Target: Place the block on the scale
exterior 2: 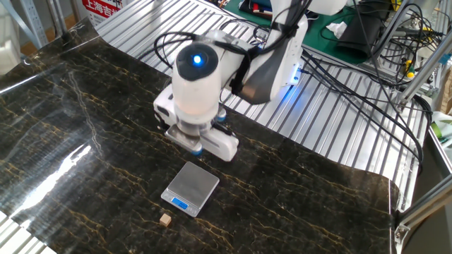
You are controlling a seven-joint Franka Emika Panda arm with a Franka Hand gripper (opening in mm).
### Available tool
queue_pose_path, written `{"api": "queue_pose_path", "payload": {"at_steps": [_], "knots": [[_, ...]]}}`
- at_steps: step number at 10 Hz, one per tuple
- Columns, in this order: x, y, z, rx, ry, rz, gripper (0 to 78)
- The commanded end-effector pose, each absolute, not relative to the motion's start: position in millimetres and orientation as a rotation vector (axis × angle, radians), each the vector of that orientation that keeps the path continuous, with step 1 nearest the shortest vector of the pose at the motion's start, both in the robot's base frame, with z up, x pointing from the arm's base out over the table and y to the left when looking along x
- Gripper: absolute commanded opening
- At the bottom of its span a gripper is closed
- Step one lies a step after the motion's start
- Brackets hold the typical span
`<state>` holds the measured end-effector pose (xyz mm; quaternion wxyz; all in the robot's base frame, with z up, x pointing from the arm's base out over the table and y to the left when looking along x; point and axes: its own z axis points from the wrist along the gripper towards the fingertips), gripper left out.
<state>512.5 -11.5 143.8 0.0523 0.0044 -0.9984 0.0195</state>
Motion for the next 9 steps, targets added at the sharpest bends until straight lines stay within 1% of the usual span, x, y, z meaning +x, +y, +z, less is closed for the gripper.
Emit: {"api": "queue_pose_path", "payload": {"at_steps": [1,3,4,5,7,9], "knots": [[541,11,132,-0.003,-3.035,0.066,0.0],[556,19,123,0.0,-3.033,0.071,0.0],[558,19,122,-0.002,-3.033,0.071,0.0],[572,23,113,0.006,-3.033,0.069,0.0],[585,25,103,0.013,-3.033,0.067,0.0],[607,19,84,0.047,-3.038,0.056,0.0]]}}
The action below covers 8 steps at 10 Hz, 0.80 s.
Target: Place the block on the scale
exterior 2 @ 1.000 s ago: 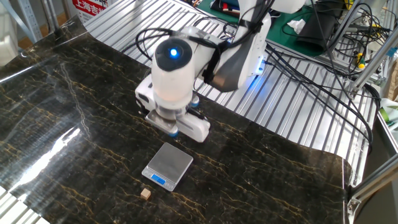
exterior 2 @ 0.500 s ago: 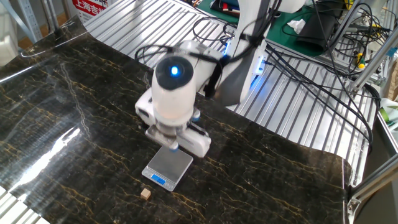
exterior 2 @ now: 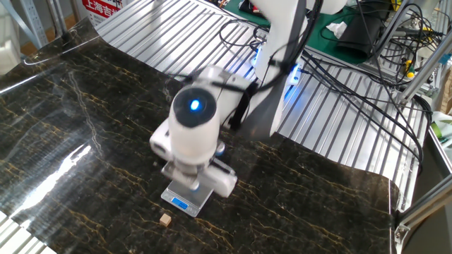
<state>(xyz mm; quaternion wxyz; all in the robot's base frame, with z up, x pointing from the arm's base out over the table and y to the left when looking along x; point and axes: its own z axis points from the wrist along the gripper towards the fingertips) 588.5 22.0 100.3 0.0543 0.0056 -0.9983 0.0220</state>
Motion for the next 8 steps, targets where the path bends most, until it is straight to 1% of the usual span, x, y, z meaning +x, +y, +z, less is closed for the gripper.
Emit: {"api": "queue_pose_path", "payload": {"at_steps": [1,4,8], "knots": [[612,19,79,0.036,-3.052,0.049,0.0],[616,9,87,0.012,-3.075,0.028,0.0],[617,8,86,-0.037,-3.12,-0.007,0.0]]}}
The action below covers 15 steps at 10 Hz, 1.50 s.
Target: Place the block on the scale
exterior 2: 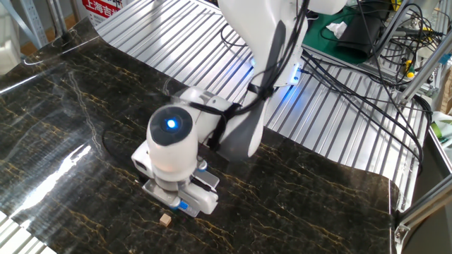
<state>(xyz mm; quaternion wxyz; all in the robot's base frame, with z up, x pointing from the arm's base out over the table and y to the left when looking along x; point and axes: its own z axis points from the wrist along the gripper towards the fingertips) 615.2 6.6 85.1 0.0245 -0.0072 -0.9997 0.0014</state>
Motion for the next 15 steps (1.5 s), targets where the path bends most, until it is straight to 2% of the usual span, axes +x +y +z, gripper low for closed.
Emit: {"api": "queue_pose_path", "payload": {"at_steps": [1,10,11,12,15], "knots": [[618.2,9.5,84.4,-0.036,-3.119,-0.007,0.0],[618.7,10.9,83.7,0.063,-3.101,0.065,0.0],[618.7,10.9,83.7,0.116,-3.06,0.173,0.0],[618.7,10.9,83.7,0.118,-3.014,0.202,0.0],[618.7,10.9,83.7,0.146,-3.023,0.152,0.0]]}}
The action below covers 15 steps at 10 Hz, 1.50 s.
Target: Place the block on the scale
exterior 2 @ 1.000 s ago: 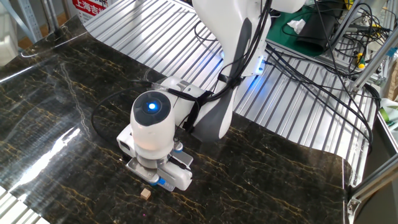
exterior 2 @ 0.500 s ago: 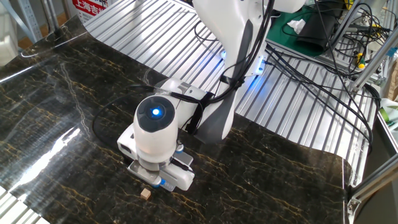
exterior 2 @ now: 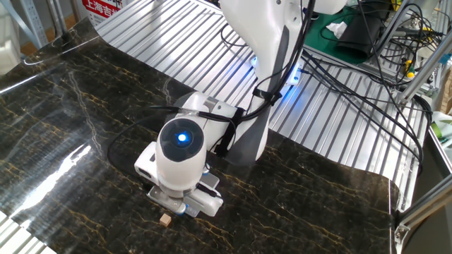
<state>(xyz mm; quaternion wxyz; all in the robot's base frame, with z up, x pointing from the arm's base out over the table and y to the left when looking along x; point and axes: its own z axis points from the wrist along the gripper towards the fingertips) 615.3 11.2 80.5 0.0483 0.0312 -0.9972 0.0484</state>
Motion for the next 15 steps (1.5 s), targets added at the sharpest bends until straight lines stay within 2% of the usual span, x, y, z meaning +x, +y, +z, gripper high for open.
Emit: {"api": "queue_pose_path", "payload": {"at_steps": [1,5,15], "knots": [[622,10,85,0.158,-3.033,0.124,0.0],[650,4,101,0.113,-3.062,0.046,0.0],[661,19,96,0.012,-3.135,0.048,0.0]]}}
